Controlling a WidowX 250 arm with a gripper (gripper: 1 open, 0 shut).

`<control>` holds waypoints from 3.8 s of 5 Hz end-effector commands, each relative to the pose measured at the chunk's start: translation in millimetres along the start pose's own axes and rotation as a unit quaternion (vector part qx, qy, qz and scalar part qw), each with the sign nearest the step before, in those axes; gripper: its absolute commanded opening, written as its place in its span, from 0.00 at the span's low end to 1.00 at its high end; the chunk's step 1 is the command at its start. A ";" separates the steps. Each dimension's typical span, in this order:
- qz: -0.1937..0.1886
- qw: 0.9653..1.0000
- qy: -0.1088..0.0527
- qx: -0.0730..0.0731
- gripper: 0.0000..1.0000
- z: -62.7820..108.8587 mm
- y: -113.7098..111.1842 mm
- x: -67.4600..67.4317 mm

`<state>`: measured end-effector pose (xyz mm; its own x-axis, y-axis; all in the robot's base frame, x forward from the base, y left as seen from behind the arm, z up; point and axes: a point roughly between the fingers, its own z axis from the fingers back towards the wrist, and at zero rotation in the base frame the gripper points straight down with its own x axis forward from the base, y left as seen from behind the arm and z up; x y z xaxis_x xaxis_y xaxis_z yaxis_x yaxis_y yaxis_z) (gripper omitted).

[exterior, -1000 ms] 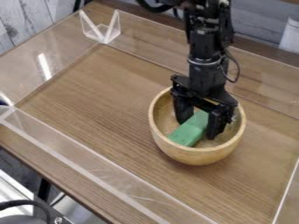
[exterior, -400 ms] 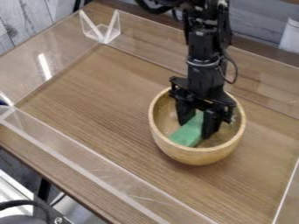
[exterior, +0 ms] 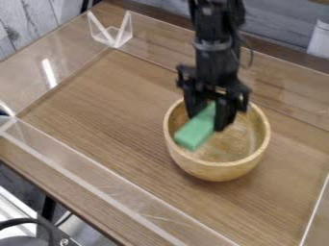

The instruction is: Remove the green block from inside the brown bowl and put it on the table

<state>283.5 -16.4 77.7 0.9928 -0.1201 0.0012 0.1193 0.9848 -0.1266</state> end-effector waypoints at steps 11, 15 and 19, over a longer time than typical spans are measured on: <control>0.042 0.998 -0.025 0.029 0.00 2.8 86.6 -18.5; 0.050 0.998 -0.032 0.021 0.00 7.2 83.0 -14.5; 0.082 0.996 -0.026 0.035 0.00 -3.6 121.7 -30.4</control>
<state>261.4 101.9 48.1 0.9988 0.0483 -0.0011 -0.0483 0.9958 -0.0780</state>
